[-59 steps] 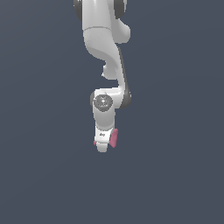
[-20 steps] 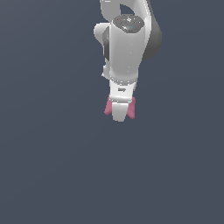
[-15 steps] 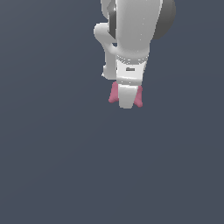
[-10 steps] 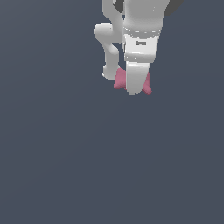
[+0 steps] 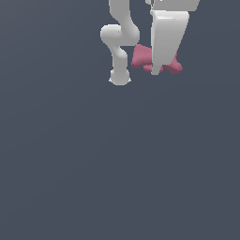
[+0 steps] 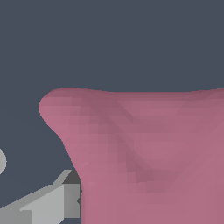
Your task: Pick up the object and move it to a goal position.
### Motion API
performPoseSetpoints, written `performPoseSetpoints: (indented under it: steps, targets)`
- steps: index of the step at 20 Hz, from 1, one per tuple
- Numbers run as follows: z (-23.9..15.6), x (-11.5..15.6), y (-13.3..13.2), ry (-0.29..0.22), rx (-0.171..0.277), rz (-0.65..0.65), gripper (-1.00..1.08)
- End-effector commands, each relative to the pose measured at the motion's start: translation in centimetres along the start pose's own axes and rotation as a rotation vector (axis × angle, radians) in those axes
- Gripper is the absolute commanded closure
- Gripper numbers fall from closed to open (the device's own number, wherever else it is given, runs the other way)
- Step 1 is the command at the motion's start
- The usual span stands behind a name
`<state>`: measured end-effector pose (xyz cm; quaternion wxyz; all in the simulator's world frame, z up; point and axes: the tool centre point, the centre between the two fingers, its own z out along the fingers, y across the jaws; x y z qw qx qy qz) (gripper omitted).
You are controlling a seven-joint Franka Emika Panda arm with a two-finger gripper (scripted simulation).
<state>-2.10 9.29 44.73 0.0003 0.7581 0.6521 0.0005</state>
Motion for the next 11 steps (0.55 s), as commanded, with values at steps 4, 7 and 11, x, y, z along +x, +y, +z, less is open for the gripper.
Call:
performPoseSetpoints:
  steps: [4,7,11]
  targets:
    - [-2.3,0.6,-0.1,0.000,0.001,0.002,1.08]
    - [-3.0,0.8,-0.2,0.000,0.001,0.002,1.08]
    - [-3.3,0.9,-0.2,0.000,0.001,0.002,1.08]
